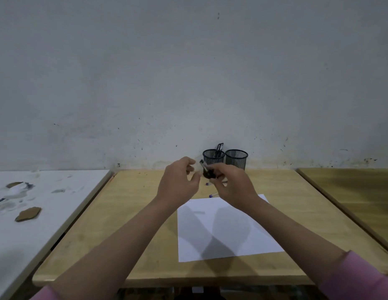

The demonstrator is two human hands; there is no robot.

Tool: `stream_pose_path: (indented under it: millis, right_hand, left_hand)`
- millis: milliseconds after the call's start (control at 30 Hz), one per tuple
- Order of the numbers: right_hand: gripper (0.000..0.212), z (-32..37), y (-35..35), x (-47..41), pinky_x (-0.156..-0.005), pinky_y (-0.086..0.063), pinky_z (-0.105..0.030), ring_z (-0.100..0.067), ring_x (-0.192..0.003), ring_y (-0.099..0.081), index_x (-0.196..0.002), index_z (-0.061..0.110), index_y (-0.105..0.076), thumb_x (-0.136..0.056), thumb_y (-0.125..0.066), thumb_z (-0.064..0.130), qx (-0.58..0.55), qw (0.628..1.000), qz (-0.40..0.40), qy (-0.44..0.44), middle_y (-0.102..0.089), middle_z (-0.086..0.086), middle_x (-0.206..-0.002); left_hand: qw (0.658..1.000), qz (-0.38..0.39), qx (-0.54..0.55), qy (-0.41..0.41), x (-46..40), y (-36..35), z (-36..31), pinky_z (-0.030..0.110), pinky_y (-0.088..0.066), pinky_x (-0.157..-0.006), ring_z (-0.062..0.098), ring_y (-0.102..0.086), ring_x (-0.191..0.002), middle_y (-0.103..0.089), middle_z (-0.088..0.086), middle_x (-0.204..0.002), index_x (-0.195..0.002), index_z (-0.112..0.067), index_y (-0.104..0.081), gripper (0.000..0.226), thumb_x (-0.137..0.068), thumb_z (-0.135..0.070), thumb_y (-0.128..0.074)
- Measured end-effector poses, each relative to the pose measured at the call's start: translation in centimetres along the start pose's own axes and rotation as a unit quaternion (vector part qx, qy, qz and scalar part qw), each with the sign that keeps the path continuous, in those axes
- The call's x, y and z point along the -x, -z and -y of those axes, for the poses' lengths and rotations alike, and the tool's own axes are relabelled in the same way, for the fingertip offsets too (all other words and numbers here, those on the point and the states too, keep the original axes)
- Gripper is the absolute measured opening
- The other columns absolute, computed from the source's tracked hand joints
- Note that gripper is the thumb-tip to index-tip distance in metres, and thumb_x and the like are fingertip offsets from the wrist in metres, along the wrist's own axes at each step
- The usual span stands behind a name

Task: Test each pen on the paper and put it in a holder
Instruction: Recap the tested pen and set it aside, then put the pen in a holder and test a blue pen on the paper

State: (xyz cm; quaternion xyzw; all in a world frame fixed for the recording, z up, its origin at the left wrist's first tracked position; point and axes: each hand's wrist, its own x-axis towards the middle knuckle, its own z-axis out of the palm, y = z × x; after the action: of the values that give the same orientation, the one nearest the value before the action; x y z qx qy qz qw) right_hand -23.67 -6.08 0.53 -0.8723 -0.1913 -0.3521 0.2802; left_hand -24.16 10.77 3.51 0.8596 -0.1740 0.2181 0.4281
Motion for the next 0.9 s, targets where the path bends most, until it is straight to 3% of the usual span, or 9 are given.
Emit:
stream_pose_path:
  millis: [100, 167, 333, 500, 600, 667, 767, 833, 900]
  right_hand:
    - [0.054, -1.5, 0.3, -1.2, -0.065, -0.048, -0.022, -0.009, -0.064, -0.06, -0.128, 0.019, -0.048, -0.078, -0.069, 0.008, -0.046, 0.996, -0.003, -0.07, -0.063, 0.004, -0.073]
    - [0.06, -2.9, 0.4, -2.8, -0.062, -0.049, -0.023, -0.005, -0.058, -0.058, -0.129, 0.021, -0.041, -0.077, -0.068, 0.008, -0.052, 0.995, -0.031, -0.08, -0.065, 0.001, -0.069]
    - [0.063, -7.5, 0.4, -8.4, -0.055, -0.051, -0.021, -0.006, -0.053, -0.062, -0.129, 0.018, -0.039, -0.076, -0.071, 0.006, -0.075, 0.989, -0.09, -0.092, -0.066, -0.001, -0.069]
    - [0.055, -12.2, -1.3, -13.0, -0.054, -0.047, -0.009, -0.007, -0.058, -0.064, -0.125, 0.014, -0.044, -0.078, -0.07, 0.002, -0.072, 0.979, -0.15, -0.117, -0.06, 0.004, -0.068]
    - [0.055, -14.4, -3.0, -13.9, -0.054, -0.043, -0.003, -0.008, -0.057, -0.061, -0.127, 0.015, -0.045, -0.078, -0.067, 0.001, -0.061, 0.98, -0.138, -0.133, -0.055, 0.009, -0.066]
    - [0.058, -15.7, -4.3, -13.9, -0.057, -0.043, -0.006, -0.014, -0.059, -0.06, -0.128, 0.014, -0.047, -0.076, -0.07, 0.002, -0.037, 0.985, -0.103, -0.134, -0.057, 0.004, -0.073]
    - [0.054, -17.3, -5.9, -13.6, -0.072, -0.051, -0.026, -0.019, -0.071, -0.059, -0.124, 0.01, -0.054, -0.074, -0.075, 0.009, -0.007, 0.989, -0.042, -0.142, -0.061, -0.009, -0.087]
    - [0.044, -17.9, -6.5, -13.5, -0.08, -0.053, -0.037, -0.021, -0.074, -0.058, -0.119, 0.008, -0.059, -0.077, -0.072, 0.009, 0.002, 0.988, -0.007, -0.152, -0.061, -0.01, -0.084]
    - [0.041, -18.2, -6.8, -13.3, -0.087, -0.052, -0.038, -0.021, -0.078, -0.058, -0.122, 0.006, -0.059, -0.081, -0.067, 0.007, 0.005, 0.987, 0.026, -0.158, -0.062, -0.009, -0.083]
  left_hand:
    - [1.0, 0.005, -0.015, 0.0, -1.1, -1.6, 1.6, 0.032, -0.049, -0.088, 0.016, -0.059, -0.102, -0.063, 0.004, -0.107, -0.113, -0.012, -0.058, 0.033, -0.084, -0.028, -0.061]
    - [0.999, 0.016, -0.027, 0.007, -2.3, -2.8, 2.8, 0.034, -0.047, -0.091, 0.019, -0.056, -0.108, -0.061, 0.005, -0.114, -0.116, -0.012, -0.056, 0.036, -0.086, -0.03, -0.059]
    - [0.997, 0.041, -0.056, 0.012, -6.6, -6.7, 5.9, 0.024, -0.037, -0.089, 0.02, -0.05, -0.117, -0.054, 0.006, -0.125, -0.126, -0.011, -0.049, 0.045, -0.086, -0.032, -0.058]
    - [0.996, 0.065, -0.065, 0.009, -10.5, -11.0, 8.9, 0.029, -0.035, -0.1, 0.023, -0.042, -0.126, -0.046, 0.01, -0.135, -0.136, -0.008, -0.038, 0.06, -0.086, -0.035, -0.057]
    - [0.994, 0.079, -0.073, 0.01, -12.7, -13.3, 10.2, 0.034, -0.032, -0.106, 0.026, -0.036, -0.132, -0.039, 0.011, -0.142, -0.141, -0.006, -0.029, 0.071, -0.087, -0.042, -0.055]
    - [0.993, 0.09, -0.08, 0.005, -14.0, -14.5, 10.7, 0.036, -0.03, -0.109, 0.028, -0.033, -0.134, -0.036, 0.011, -0.146, -0.142, -0.005, -0.026, 0.075, -0.086, -0.047, -0.054]
    - [0.993, 0.092, -0.079, -0.001, -15.6, -16.1, 11.3, 0.039, -0.034, -0.108, 0.029, -0.036, -0.131, -0.039, 0.012, -0.143, -0.139, -0.005, -0.032, 0.074, -0.086, -0.052, -0.051]
    - [0.992, 0.085, -0.089, -0.004, -16.3, -17.1, 11.5, 0.04, -0.043, -0.098, 0.029, -0.046, -0.118, -0.051, 0.014, -0.129, -0.127, -0.005, -0.044, 0.064, -0.086, -0.054, -0.047]
    - [0.993, 0.071, -0.089, -0.005, -16.6, -17.7, 11.7, 0.038, -0.047, -0.087, 0.028, -0.052, -0.106, -0.057, 0.011, -0.112, -0.113, -0.007, -0.052, 0.052, -0.087, -0.051, -0.047]
